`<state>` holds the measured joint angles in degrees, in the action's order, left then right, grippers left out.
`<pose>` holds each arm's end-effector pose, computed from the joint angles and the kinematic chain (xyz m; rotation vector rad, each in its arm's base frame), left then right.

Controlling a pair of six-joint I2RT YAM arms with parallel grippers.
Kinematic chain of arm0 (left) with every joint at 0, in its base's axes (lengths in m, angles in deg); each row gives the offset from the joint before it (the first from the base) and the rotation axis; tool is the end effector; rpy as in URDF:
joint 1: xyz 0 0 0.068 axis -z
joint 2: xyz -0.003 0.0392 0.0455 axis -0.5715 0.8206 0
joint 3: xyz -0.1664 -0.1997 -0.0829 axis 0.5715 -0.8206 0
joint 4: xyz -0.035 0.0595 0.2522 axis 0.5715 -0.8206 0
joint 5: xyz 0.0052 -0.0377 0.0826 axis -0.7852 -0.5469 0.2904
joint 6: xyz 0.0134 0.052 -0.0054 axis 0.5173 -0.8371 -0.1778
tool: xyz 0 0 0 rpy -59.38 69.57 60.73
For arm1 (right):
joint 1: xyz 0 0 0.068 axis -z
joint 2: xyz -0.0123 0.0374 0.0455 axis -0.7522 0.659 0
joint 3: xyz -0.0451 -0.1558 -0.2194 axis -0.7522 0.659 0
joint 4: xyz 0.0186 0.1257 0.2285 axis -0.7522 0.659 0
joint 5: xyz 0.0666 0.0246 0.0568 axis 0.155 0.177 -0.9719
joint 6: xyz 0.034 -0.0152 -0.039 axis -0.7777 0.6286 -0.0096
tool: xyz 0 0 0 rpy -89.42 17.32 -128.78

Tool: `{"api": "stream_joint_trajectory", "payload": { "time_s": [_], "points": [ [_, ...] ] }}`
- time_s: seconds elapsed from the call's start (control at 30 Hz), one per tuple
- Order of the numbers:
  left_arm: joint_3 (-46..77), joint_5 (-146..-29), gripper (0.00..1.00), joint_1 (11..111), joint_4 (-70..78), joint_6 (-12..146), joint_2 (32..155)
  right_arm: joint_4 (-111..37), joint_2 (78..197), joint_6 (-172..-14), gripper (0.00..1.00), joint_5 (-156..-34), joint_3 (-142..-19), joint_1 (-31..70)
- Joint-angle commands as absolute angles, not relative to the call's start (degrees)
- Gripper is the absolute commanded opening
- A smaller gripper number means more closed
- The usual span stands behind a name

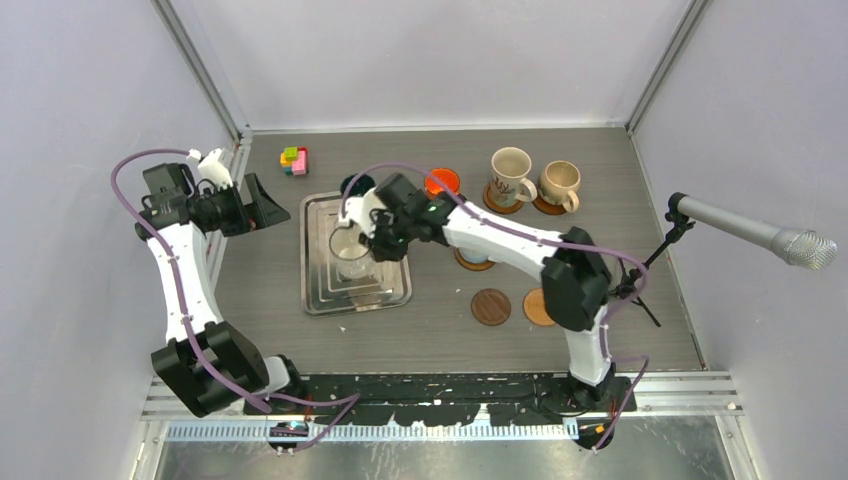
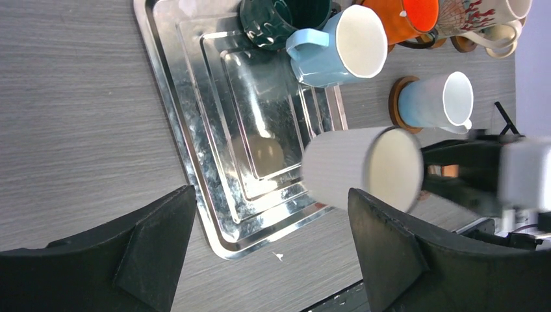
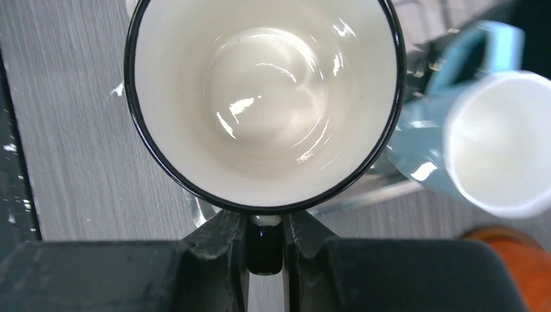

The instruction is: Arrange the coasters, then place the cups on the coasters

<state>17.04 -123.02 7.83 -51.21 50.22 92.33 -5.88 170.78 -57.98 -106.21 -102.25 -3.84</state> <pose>0.2357 0.0926 0.3462 -0.1398 2.2682 -0.6645 0.2655 0.3664 0.2565 -1.7014 1.7653 0.5831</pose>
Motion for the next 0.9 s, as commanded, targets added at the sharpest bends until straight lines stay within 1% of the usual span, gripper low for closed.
{"api": "stream_joint_trajectory", "payload": {
  "time_s": [0.0,0.17,0.3,0.4,0.53,0.73,0.87],
  "points": [
    [17.5,-126.2,0.88,7.6,-47.2,50.4,92.5,-16.5,155.8,-68.7,0.00,-108.8,-98.6,1.8],
    [18.9,-125.2,0.92,8.9,-46.9,48.9,93.9,-17.6,143.3,-73.1,0.00,-105.8,-89.1,9.3],
    [20.7,-123.4,0.96,11.3,-47.3,48.0,96.0,-13.7,134.1,-75.2,0.00,-103.3,-83.6,16.4],
    [22.1,-121.2,0.99,14.7,-47.4,47.1,97.2,-10.0,129.8,-76.4,0.00,-102.4,-81.4,21.9],
    [23.7,-118.2,1.00,19.9,-47.2,46.2,98.8,-5.3,125.6,-78.8,0.00,-101.6,-78.9,29.3],
    [27.0,-116.5,1.00,24.7,-46.9,46.7,102.3,-3.9,119.4,-79.1,0.00,-95.6,-70.6,35.6],
    [29.0,-115.7,1.00,26.5,-47.1,46.9,104.0,-3.9,117.4,-78.5,0.00,-95.8,-65.8,39.4]
  ]
}}
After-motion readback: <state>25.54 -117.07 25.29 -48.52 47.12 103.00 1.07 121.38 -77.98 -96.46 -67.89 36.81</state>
